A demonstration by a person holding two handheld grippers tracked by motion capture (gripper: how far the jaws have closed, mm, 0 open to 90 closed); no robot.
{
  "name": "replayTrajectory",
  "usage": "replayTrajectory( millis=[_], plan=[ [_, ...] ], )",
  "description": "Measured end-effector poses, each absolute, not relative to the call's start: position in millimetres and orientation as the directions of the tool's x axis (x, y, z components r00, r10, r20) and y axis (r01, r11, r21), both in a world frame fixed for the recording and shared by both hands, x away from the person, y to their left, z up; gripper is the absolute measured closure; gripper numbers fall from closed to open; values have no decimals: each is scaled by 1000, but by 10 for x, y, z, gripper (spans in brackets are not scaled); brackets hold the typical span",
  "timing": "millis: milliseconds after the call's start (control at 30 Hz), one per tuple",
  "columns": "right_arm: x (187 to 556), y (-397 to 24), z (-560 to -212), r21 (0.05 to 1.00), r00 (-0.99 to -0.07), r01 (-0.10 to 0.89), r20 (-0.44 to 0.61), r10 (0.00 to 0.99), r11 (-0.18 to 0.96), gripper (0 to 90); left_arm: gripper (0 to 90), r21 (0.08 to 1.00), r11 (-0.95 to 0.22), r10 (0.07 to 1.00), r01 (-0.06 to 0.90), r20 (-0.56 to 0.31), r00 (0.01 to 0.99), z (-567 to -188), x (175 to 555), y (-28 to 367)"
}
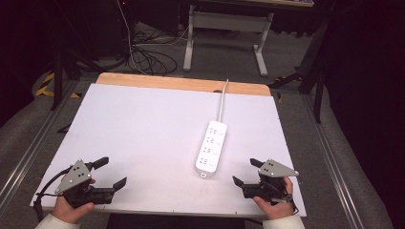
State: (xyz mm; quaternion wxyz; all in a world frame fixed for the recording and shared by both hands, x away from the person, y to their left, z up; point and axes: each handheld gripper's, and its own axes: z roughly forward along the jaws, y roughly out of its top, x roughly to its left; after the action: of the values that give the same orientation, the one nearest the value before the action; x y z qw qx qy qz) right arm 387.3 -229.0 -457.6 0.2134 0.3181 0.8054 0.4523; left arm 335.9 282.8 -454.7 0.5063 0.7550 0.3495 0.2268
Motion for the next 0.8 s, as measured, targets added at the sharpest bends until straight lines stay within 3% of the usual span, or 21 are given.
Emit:
replayTrajectory(
  millis=[800],
  plan=[
    [3854, -2286, -4558, 863, -718, 314, -58, 694, 397, 176, 92, 926, -274, 781, 259, 57, 622, -4534, 3321, 2822]
  ],
)
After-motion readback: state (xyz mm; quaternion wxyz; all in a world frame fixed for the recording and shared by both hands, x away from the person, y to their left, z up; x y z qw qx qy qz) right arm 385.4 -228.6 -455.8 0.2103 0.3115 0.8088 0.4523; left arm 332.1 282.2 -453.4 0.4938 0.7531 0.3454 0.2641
